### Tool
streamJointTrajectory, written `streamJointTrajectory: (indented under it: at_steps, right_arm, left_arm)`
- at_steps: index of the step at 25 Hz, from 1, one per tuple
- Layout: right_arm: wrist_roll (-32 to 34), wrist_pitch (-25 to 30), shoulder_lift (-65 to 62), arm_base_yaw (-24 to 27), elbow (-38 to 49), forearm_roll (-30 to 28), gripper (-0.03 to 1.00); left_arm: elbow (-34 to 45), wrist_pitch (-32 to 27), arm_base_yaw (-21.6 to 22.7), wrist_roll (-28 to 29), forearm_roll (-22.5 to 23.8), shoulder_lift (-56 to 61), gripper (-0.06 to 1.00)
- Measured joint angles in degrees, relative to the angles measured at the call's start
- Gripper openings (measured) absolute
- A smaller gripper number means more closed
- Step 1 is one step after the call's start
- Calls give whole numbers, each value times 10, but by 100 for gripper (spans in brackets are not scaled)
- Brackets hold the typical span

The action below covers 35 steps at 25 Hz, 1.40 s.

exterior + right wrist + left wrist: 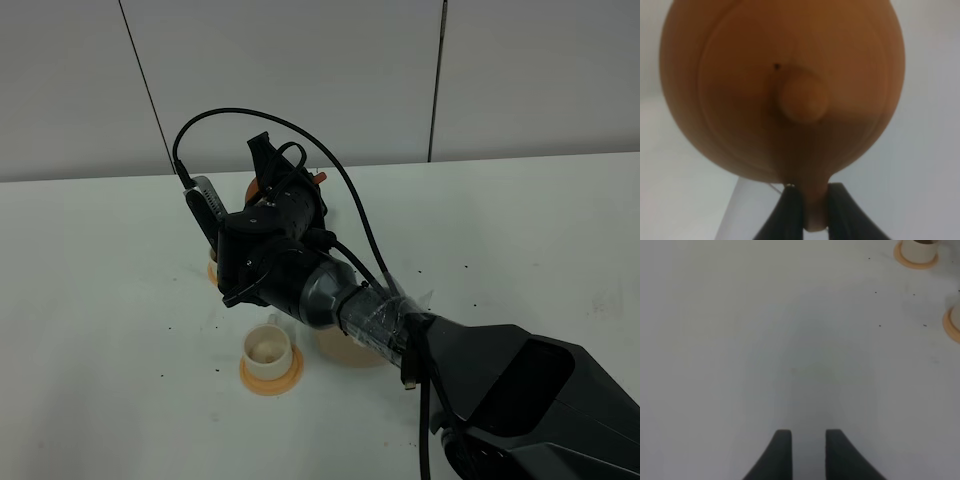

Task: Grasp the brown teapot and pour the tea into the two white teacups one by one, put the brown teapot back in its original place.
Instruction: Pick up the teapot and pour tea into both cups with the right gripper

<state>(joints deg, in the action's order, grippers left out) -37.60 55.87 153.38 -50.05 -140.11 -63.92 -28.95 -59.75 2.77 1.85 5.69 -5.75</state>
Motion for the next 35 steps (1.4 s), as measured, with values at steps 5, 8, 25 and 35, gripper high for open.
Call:
streamJointTrajectory:
  at_steps: [5, 8, 25, 35]
  right_arm:
    - [0, 0, 0, 0, 0, -1, 10]
    - [1, 0, 0, 0, 0, -1, 10]
    - [9, 0, 0, 0, 0, -2, 10]
    - [28, 1, 0, 0, 0, 8, 10]
  left_arm:
    - [0, 0, 0, 0, 0, 0, 24]
    - [0, 0, 0, 0, 0, 0, 24]
    - [0, 0, 0, 0, 0, 0, 24]
    - [0, 0, 0, 0, 0, 0, 24]
